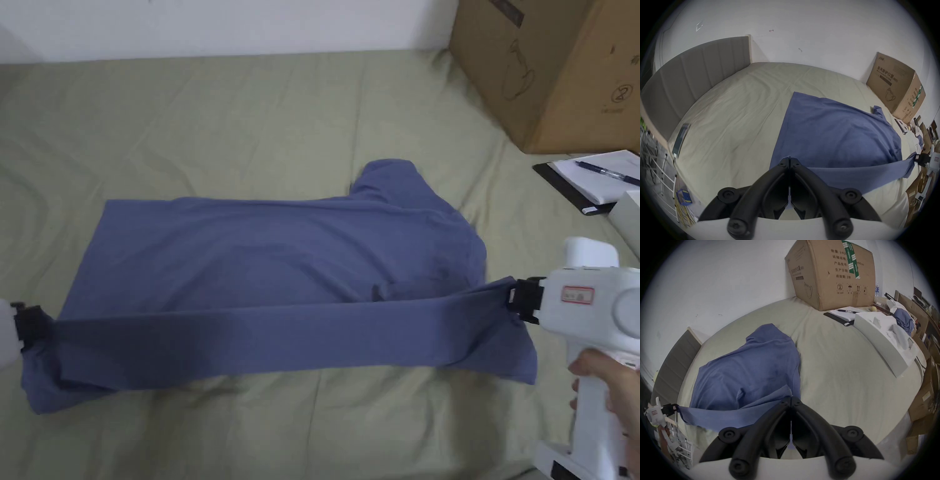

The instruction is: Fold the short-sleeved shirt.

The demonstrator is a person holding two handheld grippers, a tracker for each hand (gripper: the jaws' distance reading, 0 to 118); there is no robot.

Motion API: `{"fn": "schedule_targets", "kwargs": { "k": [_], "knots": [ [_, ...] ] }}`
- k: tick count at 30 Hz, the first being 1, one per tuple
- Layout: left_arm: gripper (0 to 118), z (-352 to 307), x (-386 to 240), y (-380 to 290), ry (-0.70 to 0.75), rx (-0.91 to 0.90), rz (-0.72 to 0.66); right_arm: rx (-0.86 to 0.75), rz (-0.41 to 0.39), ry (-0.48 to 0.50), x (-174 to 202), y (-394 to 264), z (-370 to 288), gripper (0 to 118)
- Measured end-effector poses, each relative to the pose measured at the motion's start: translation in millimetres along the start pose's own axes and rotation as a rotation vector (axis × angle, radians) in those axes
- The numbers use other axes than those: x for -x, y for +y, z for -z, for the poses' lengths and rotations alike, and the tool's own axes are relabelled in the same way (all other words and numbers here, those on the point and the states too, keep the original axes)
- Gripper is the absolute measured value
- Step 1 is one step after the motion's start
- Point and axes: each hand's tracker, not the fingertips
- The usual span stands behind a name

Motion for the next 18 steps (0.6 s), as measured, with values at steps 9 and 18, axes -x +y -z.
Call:
{"fn": "schedule_targets", "kwargs": {
  "k": [9,18],
  "knots": [
    [80,84.0,-7.0,19.0,0.055,0.112,-0.008,0.079,-0.009,-0.061,4.7,11.7,65.2,79],
    [89,10.3,22.0,-14.4,0.009,0.026,-0.060,-0.006,-0.024,0.005,-1.8,-1.6,-0.4,66]
  ]
}}
